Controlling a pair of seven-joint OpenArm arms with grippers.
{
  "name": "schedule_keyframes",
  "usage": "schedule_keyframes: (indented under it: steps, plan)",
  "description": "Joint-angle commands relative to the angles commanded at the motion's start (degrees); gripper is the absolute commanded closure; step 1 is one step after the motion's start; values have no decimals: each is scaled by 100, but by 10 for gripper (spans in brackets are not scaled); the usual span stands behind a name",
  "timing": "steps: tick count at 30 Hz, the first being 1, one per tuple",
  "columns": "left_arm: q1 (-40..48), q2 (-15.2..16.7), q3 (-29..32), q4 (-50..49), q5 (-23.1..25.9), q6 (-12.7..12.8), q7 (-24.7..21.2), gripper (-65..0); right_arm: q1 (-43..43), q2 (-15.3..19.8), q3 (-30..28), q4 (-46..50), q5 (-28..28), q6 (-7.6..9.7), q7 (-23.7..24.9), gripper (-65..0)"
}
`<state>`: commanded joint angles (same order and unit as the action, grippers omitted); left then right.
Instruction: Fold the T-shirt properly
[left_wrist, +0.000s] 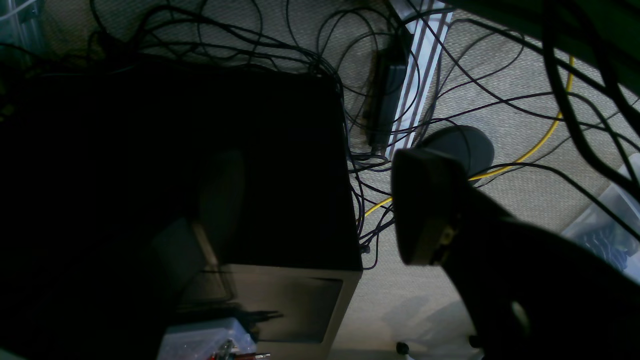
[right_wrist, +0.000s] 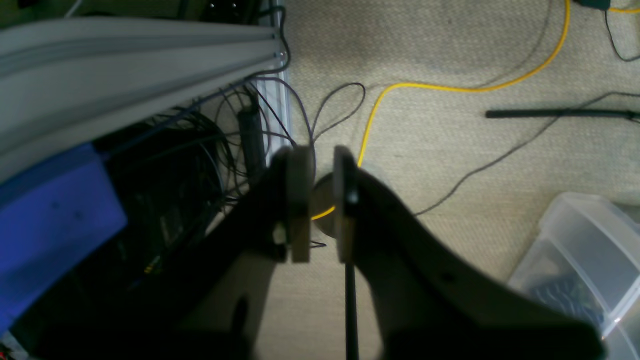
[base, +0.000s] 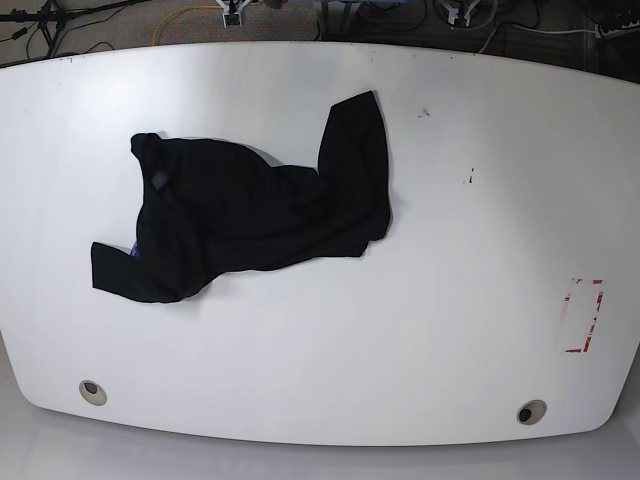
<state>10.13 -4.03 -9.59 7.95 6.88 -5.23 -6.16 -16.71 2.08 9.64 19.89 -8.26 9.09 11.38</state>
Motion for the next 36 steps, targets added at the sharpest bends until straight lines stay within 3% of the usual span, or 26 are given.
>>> schedule_keyframes:
  steps: [20, 34, 36]
  plan:
    - [113, -22, -6, 117, -15, 14, -68, -435, -139, 9, -18, 90, 29, 5, 38, -59]
    - [1263, 12, -6, 1841, -61, 6, 63, -446, -749, 18, -15, 909, 3, 17, 106, -65]
    - [1589, 18, 17, 2212, -60, -40, 47, -448, -1110, 30, -13, 1600, 36, 13, 106, -59]
